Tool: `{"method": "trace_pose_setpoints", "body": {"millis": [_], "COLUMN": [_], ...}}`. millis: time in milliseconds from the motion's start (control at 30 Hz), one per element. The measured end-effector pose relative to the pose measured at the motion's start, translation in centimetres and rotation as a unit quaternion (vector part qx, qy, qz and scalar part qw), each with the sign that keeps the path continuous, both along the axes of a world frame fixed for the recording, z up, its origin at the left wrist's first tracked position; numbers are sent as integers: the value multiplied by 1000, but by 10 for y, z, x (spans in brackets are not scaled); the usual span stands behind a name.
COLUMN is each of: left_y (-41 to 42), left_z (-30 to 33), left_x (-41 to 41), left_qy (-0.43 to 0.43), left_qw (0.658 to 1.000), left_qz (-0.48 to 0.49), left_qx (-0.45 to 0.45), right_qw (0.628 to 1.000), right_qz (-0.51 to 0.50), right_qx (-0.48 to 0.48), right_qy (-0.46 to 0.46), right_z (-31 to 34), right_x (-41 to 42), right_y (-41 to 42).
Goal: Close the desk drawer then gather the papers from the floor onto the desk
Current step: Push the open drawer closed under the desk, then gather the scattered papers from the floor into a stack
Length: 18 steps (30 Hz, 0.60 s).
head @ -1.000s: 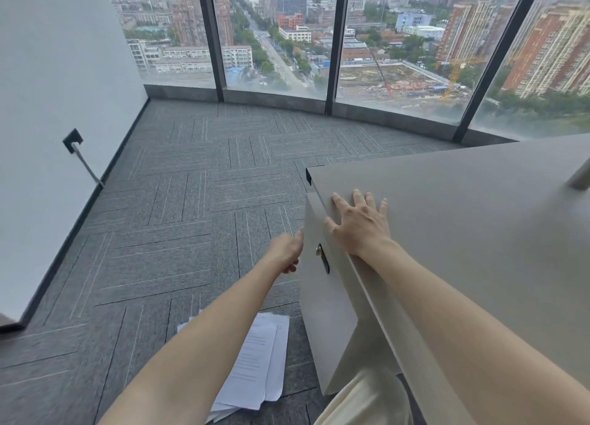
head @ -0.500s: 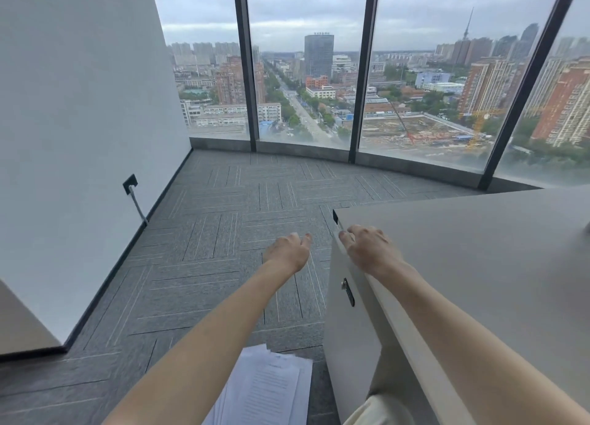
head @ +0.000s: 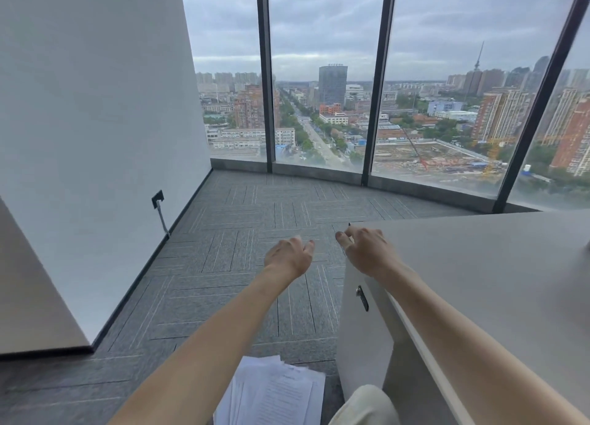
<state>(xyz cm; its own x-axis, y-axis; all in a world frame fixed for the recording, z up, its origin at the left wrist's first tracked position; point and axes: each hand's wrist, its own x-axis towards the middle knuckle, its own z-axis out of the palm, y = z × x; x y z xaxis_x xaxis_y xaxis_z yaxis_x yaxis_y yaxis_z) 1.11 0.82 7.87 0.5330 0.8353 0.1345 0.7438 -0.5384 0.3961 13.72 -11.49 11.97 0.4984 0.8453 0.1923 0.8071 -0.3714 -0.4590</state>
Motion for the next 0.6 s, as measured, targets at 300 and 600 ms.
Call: {"method": "trace_pose_setpoints", "body": {"millis": [300, 600], "left_y": [-1, 18], "left_z": [-17, -19], "left_x": [-83, -134], "left_qy": [54, 55], "left_qw": [998, 996], "left_qz": [32, 42], "left_qx": [-32, -59], "right_qw": [999, 993], "right_qz": [25, 33], "right_qx": [-31, -106], "right_qy": [10, 28], "right_z": [-30, -63], "right_x": [-59, -99], "right_y": [4, 11]}}
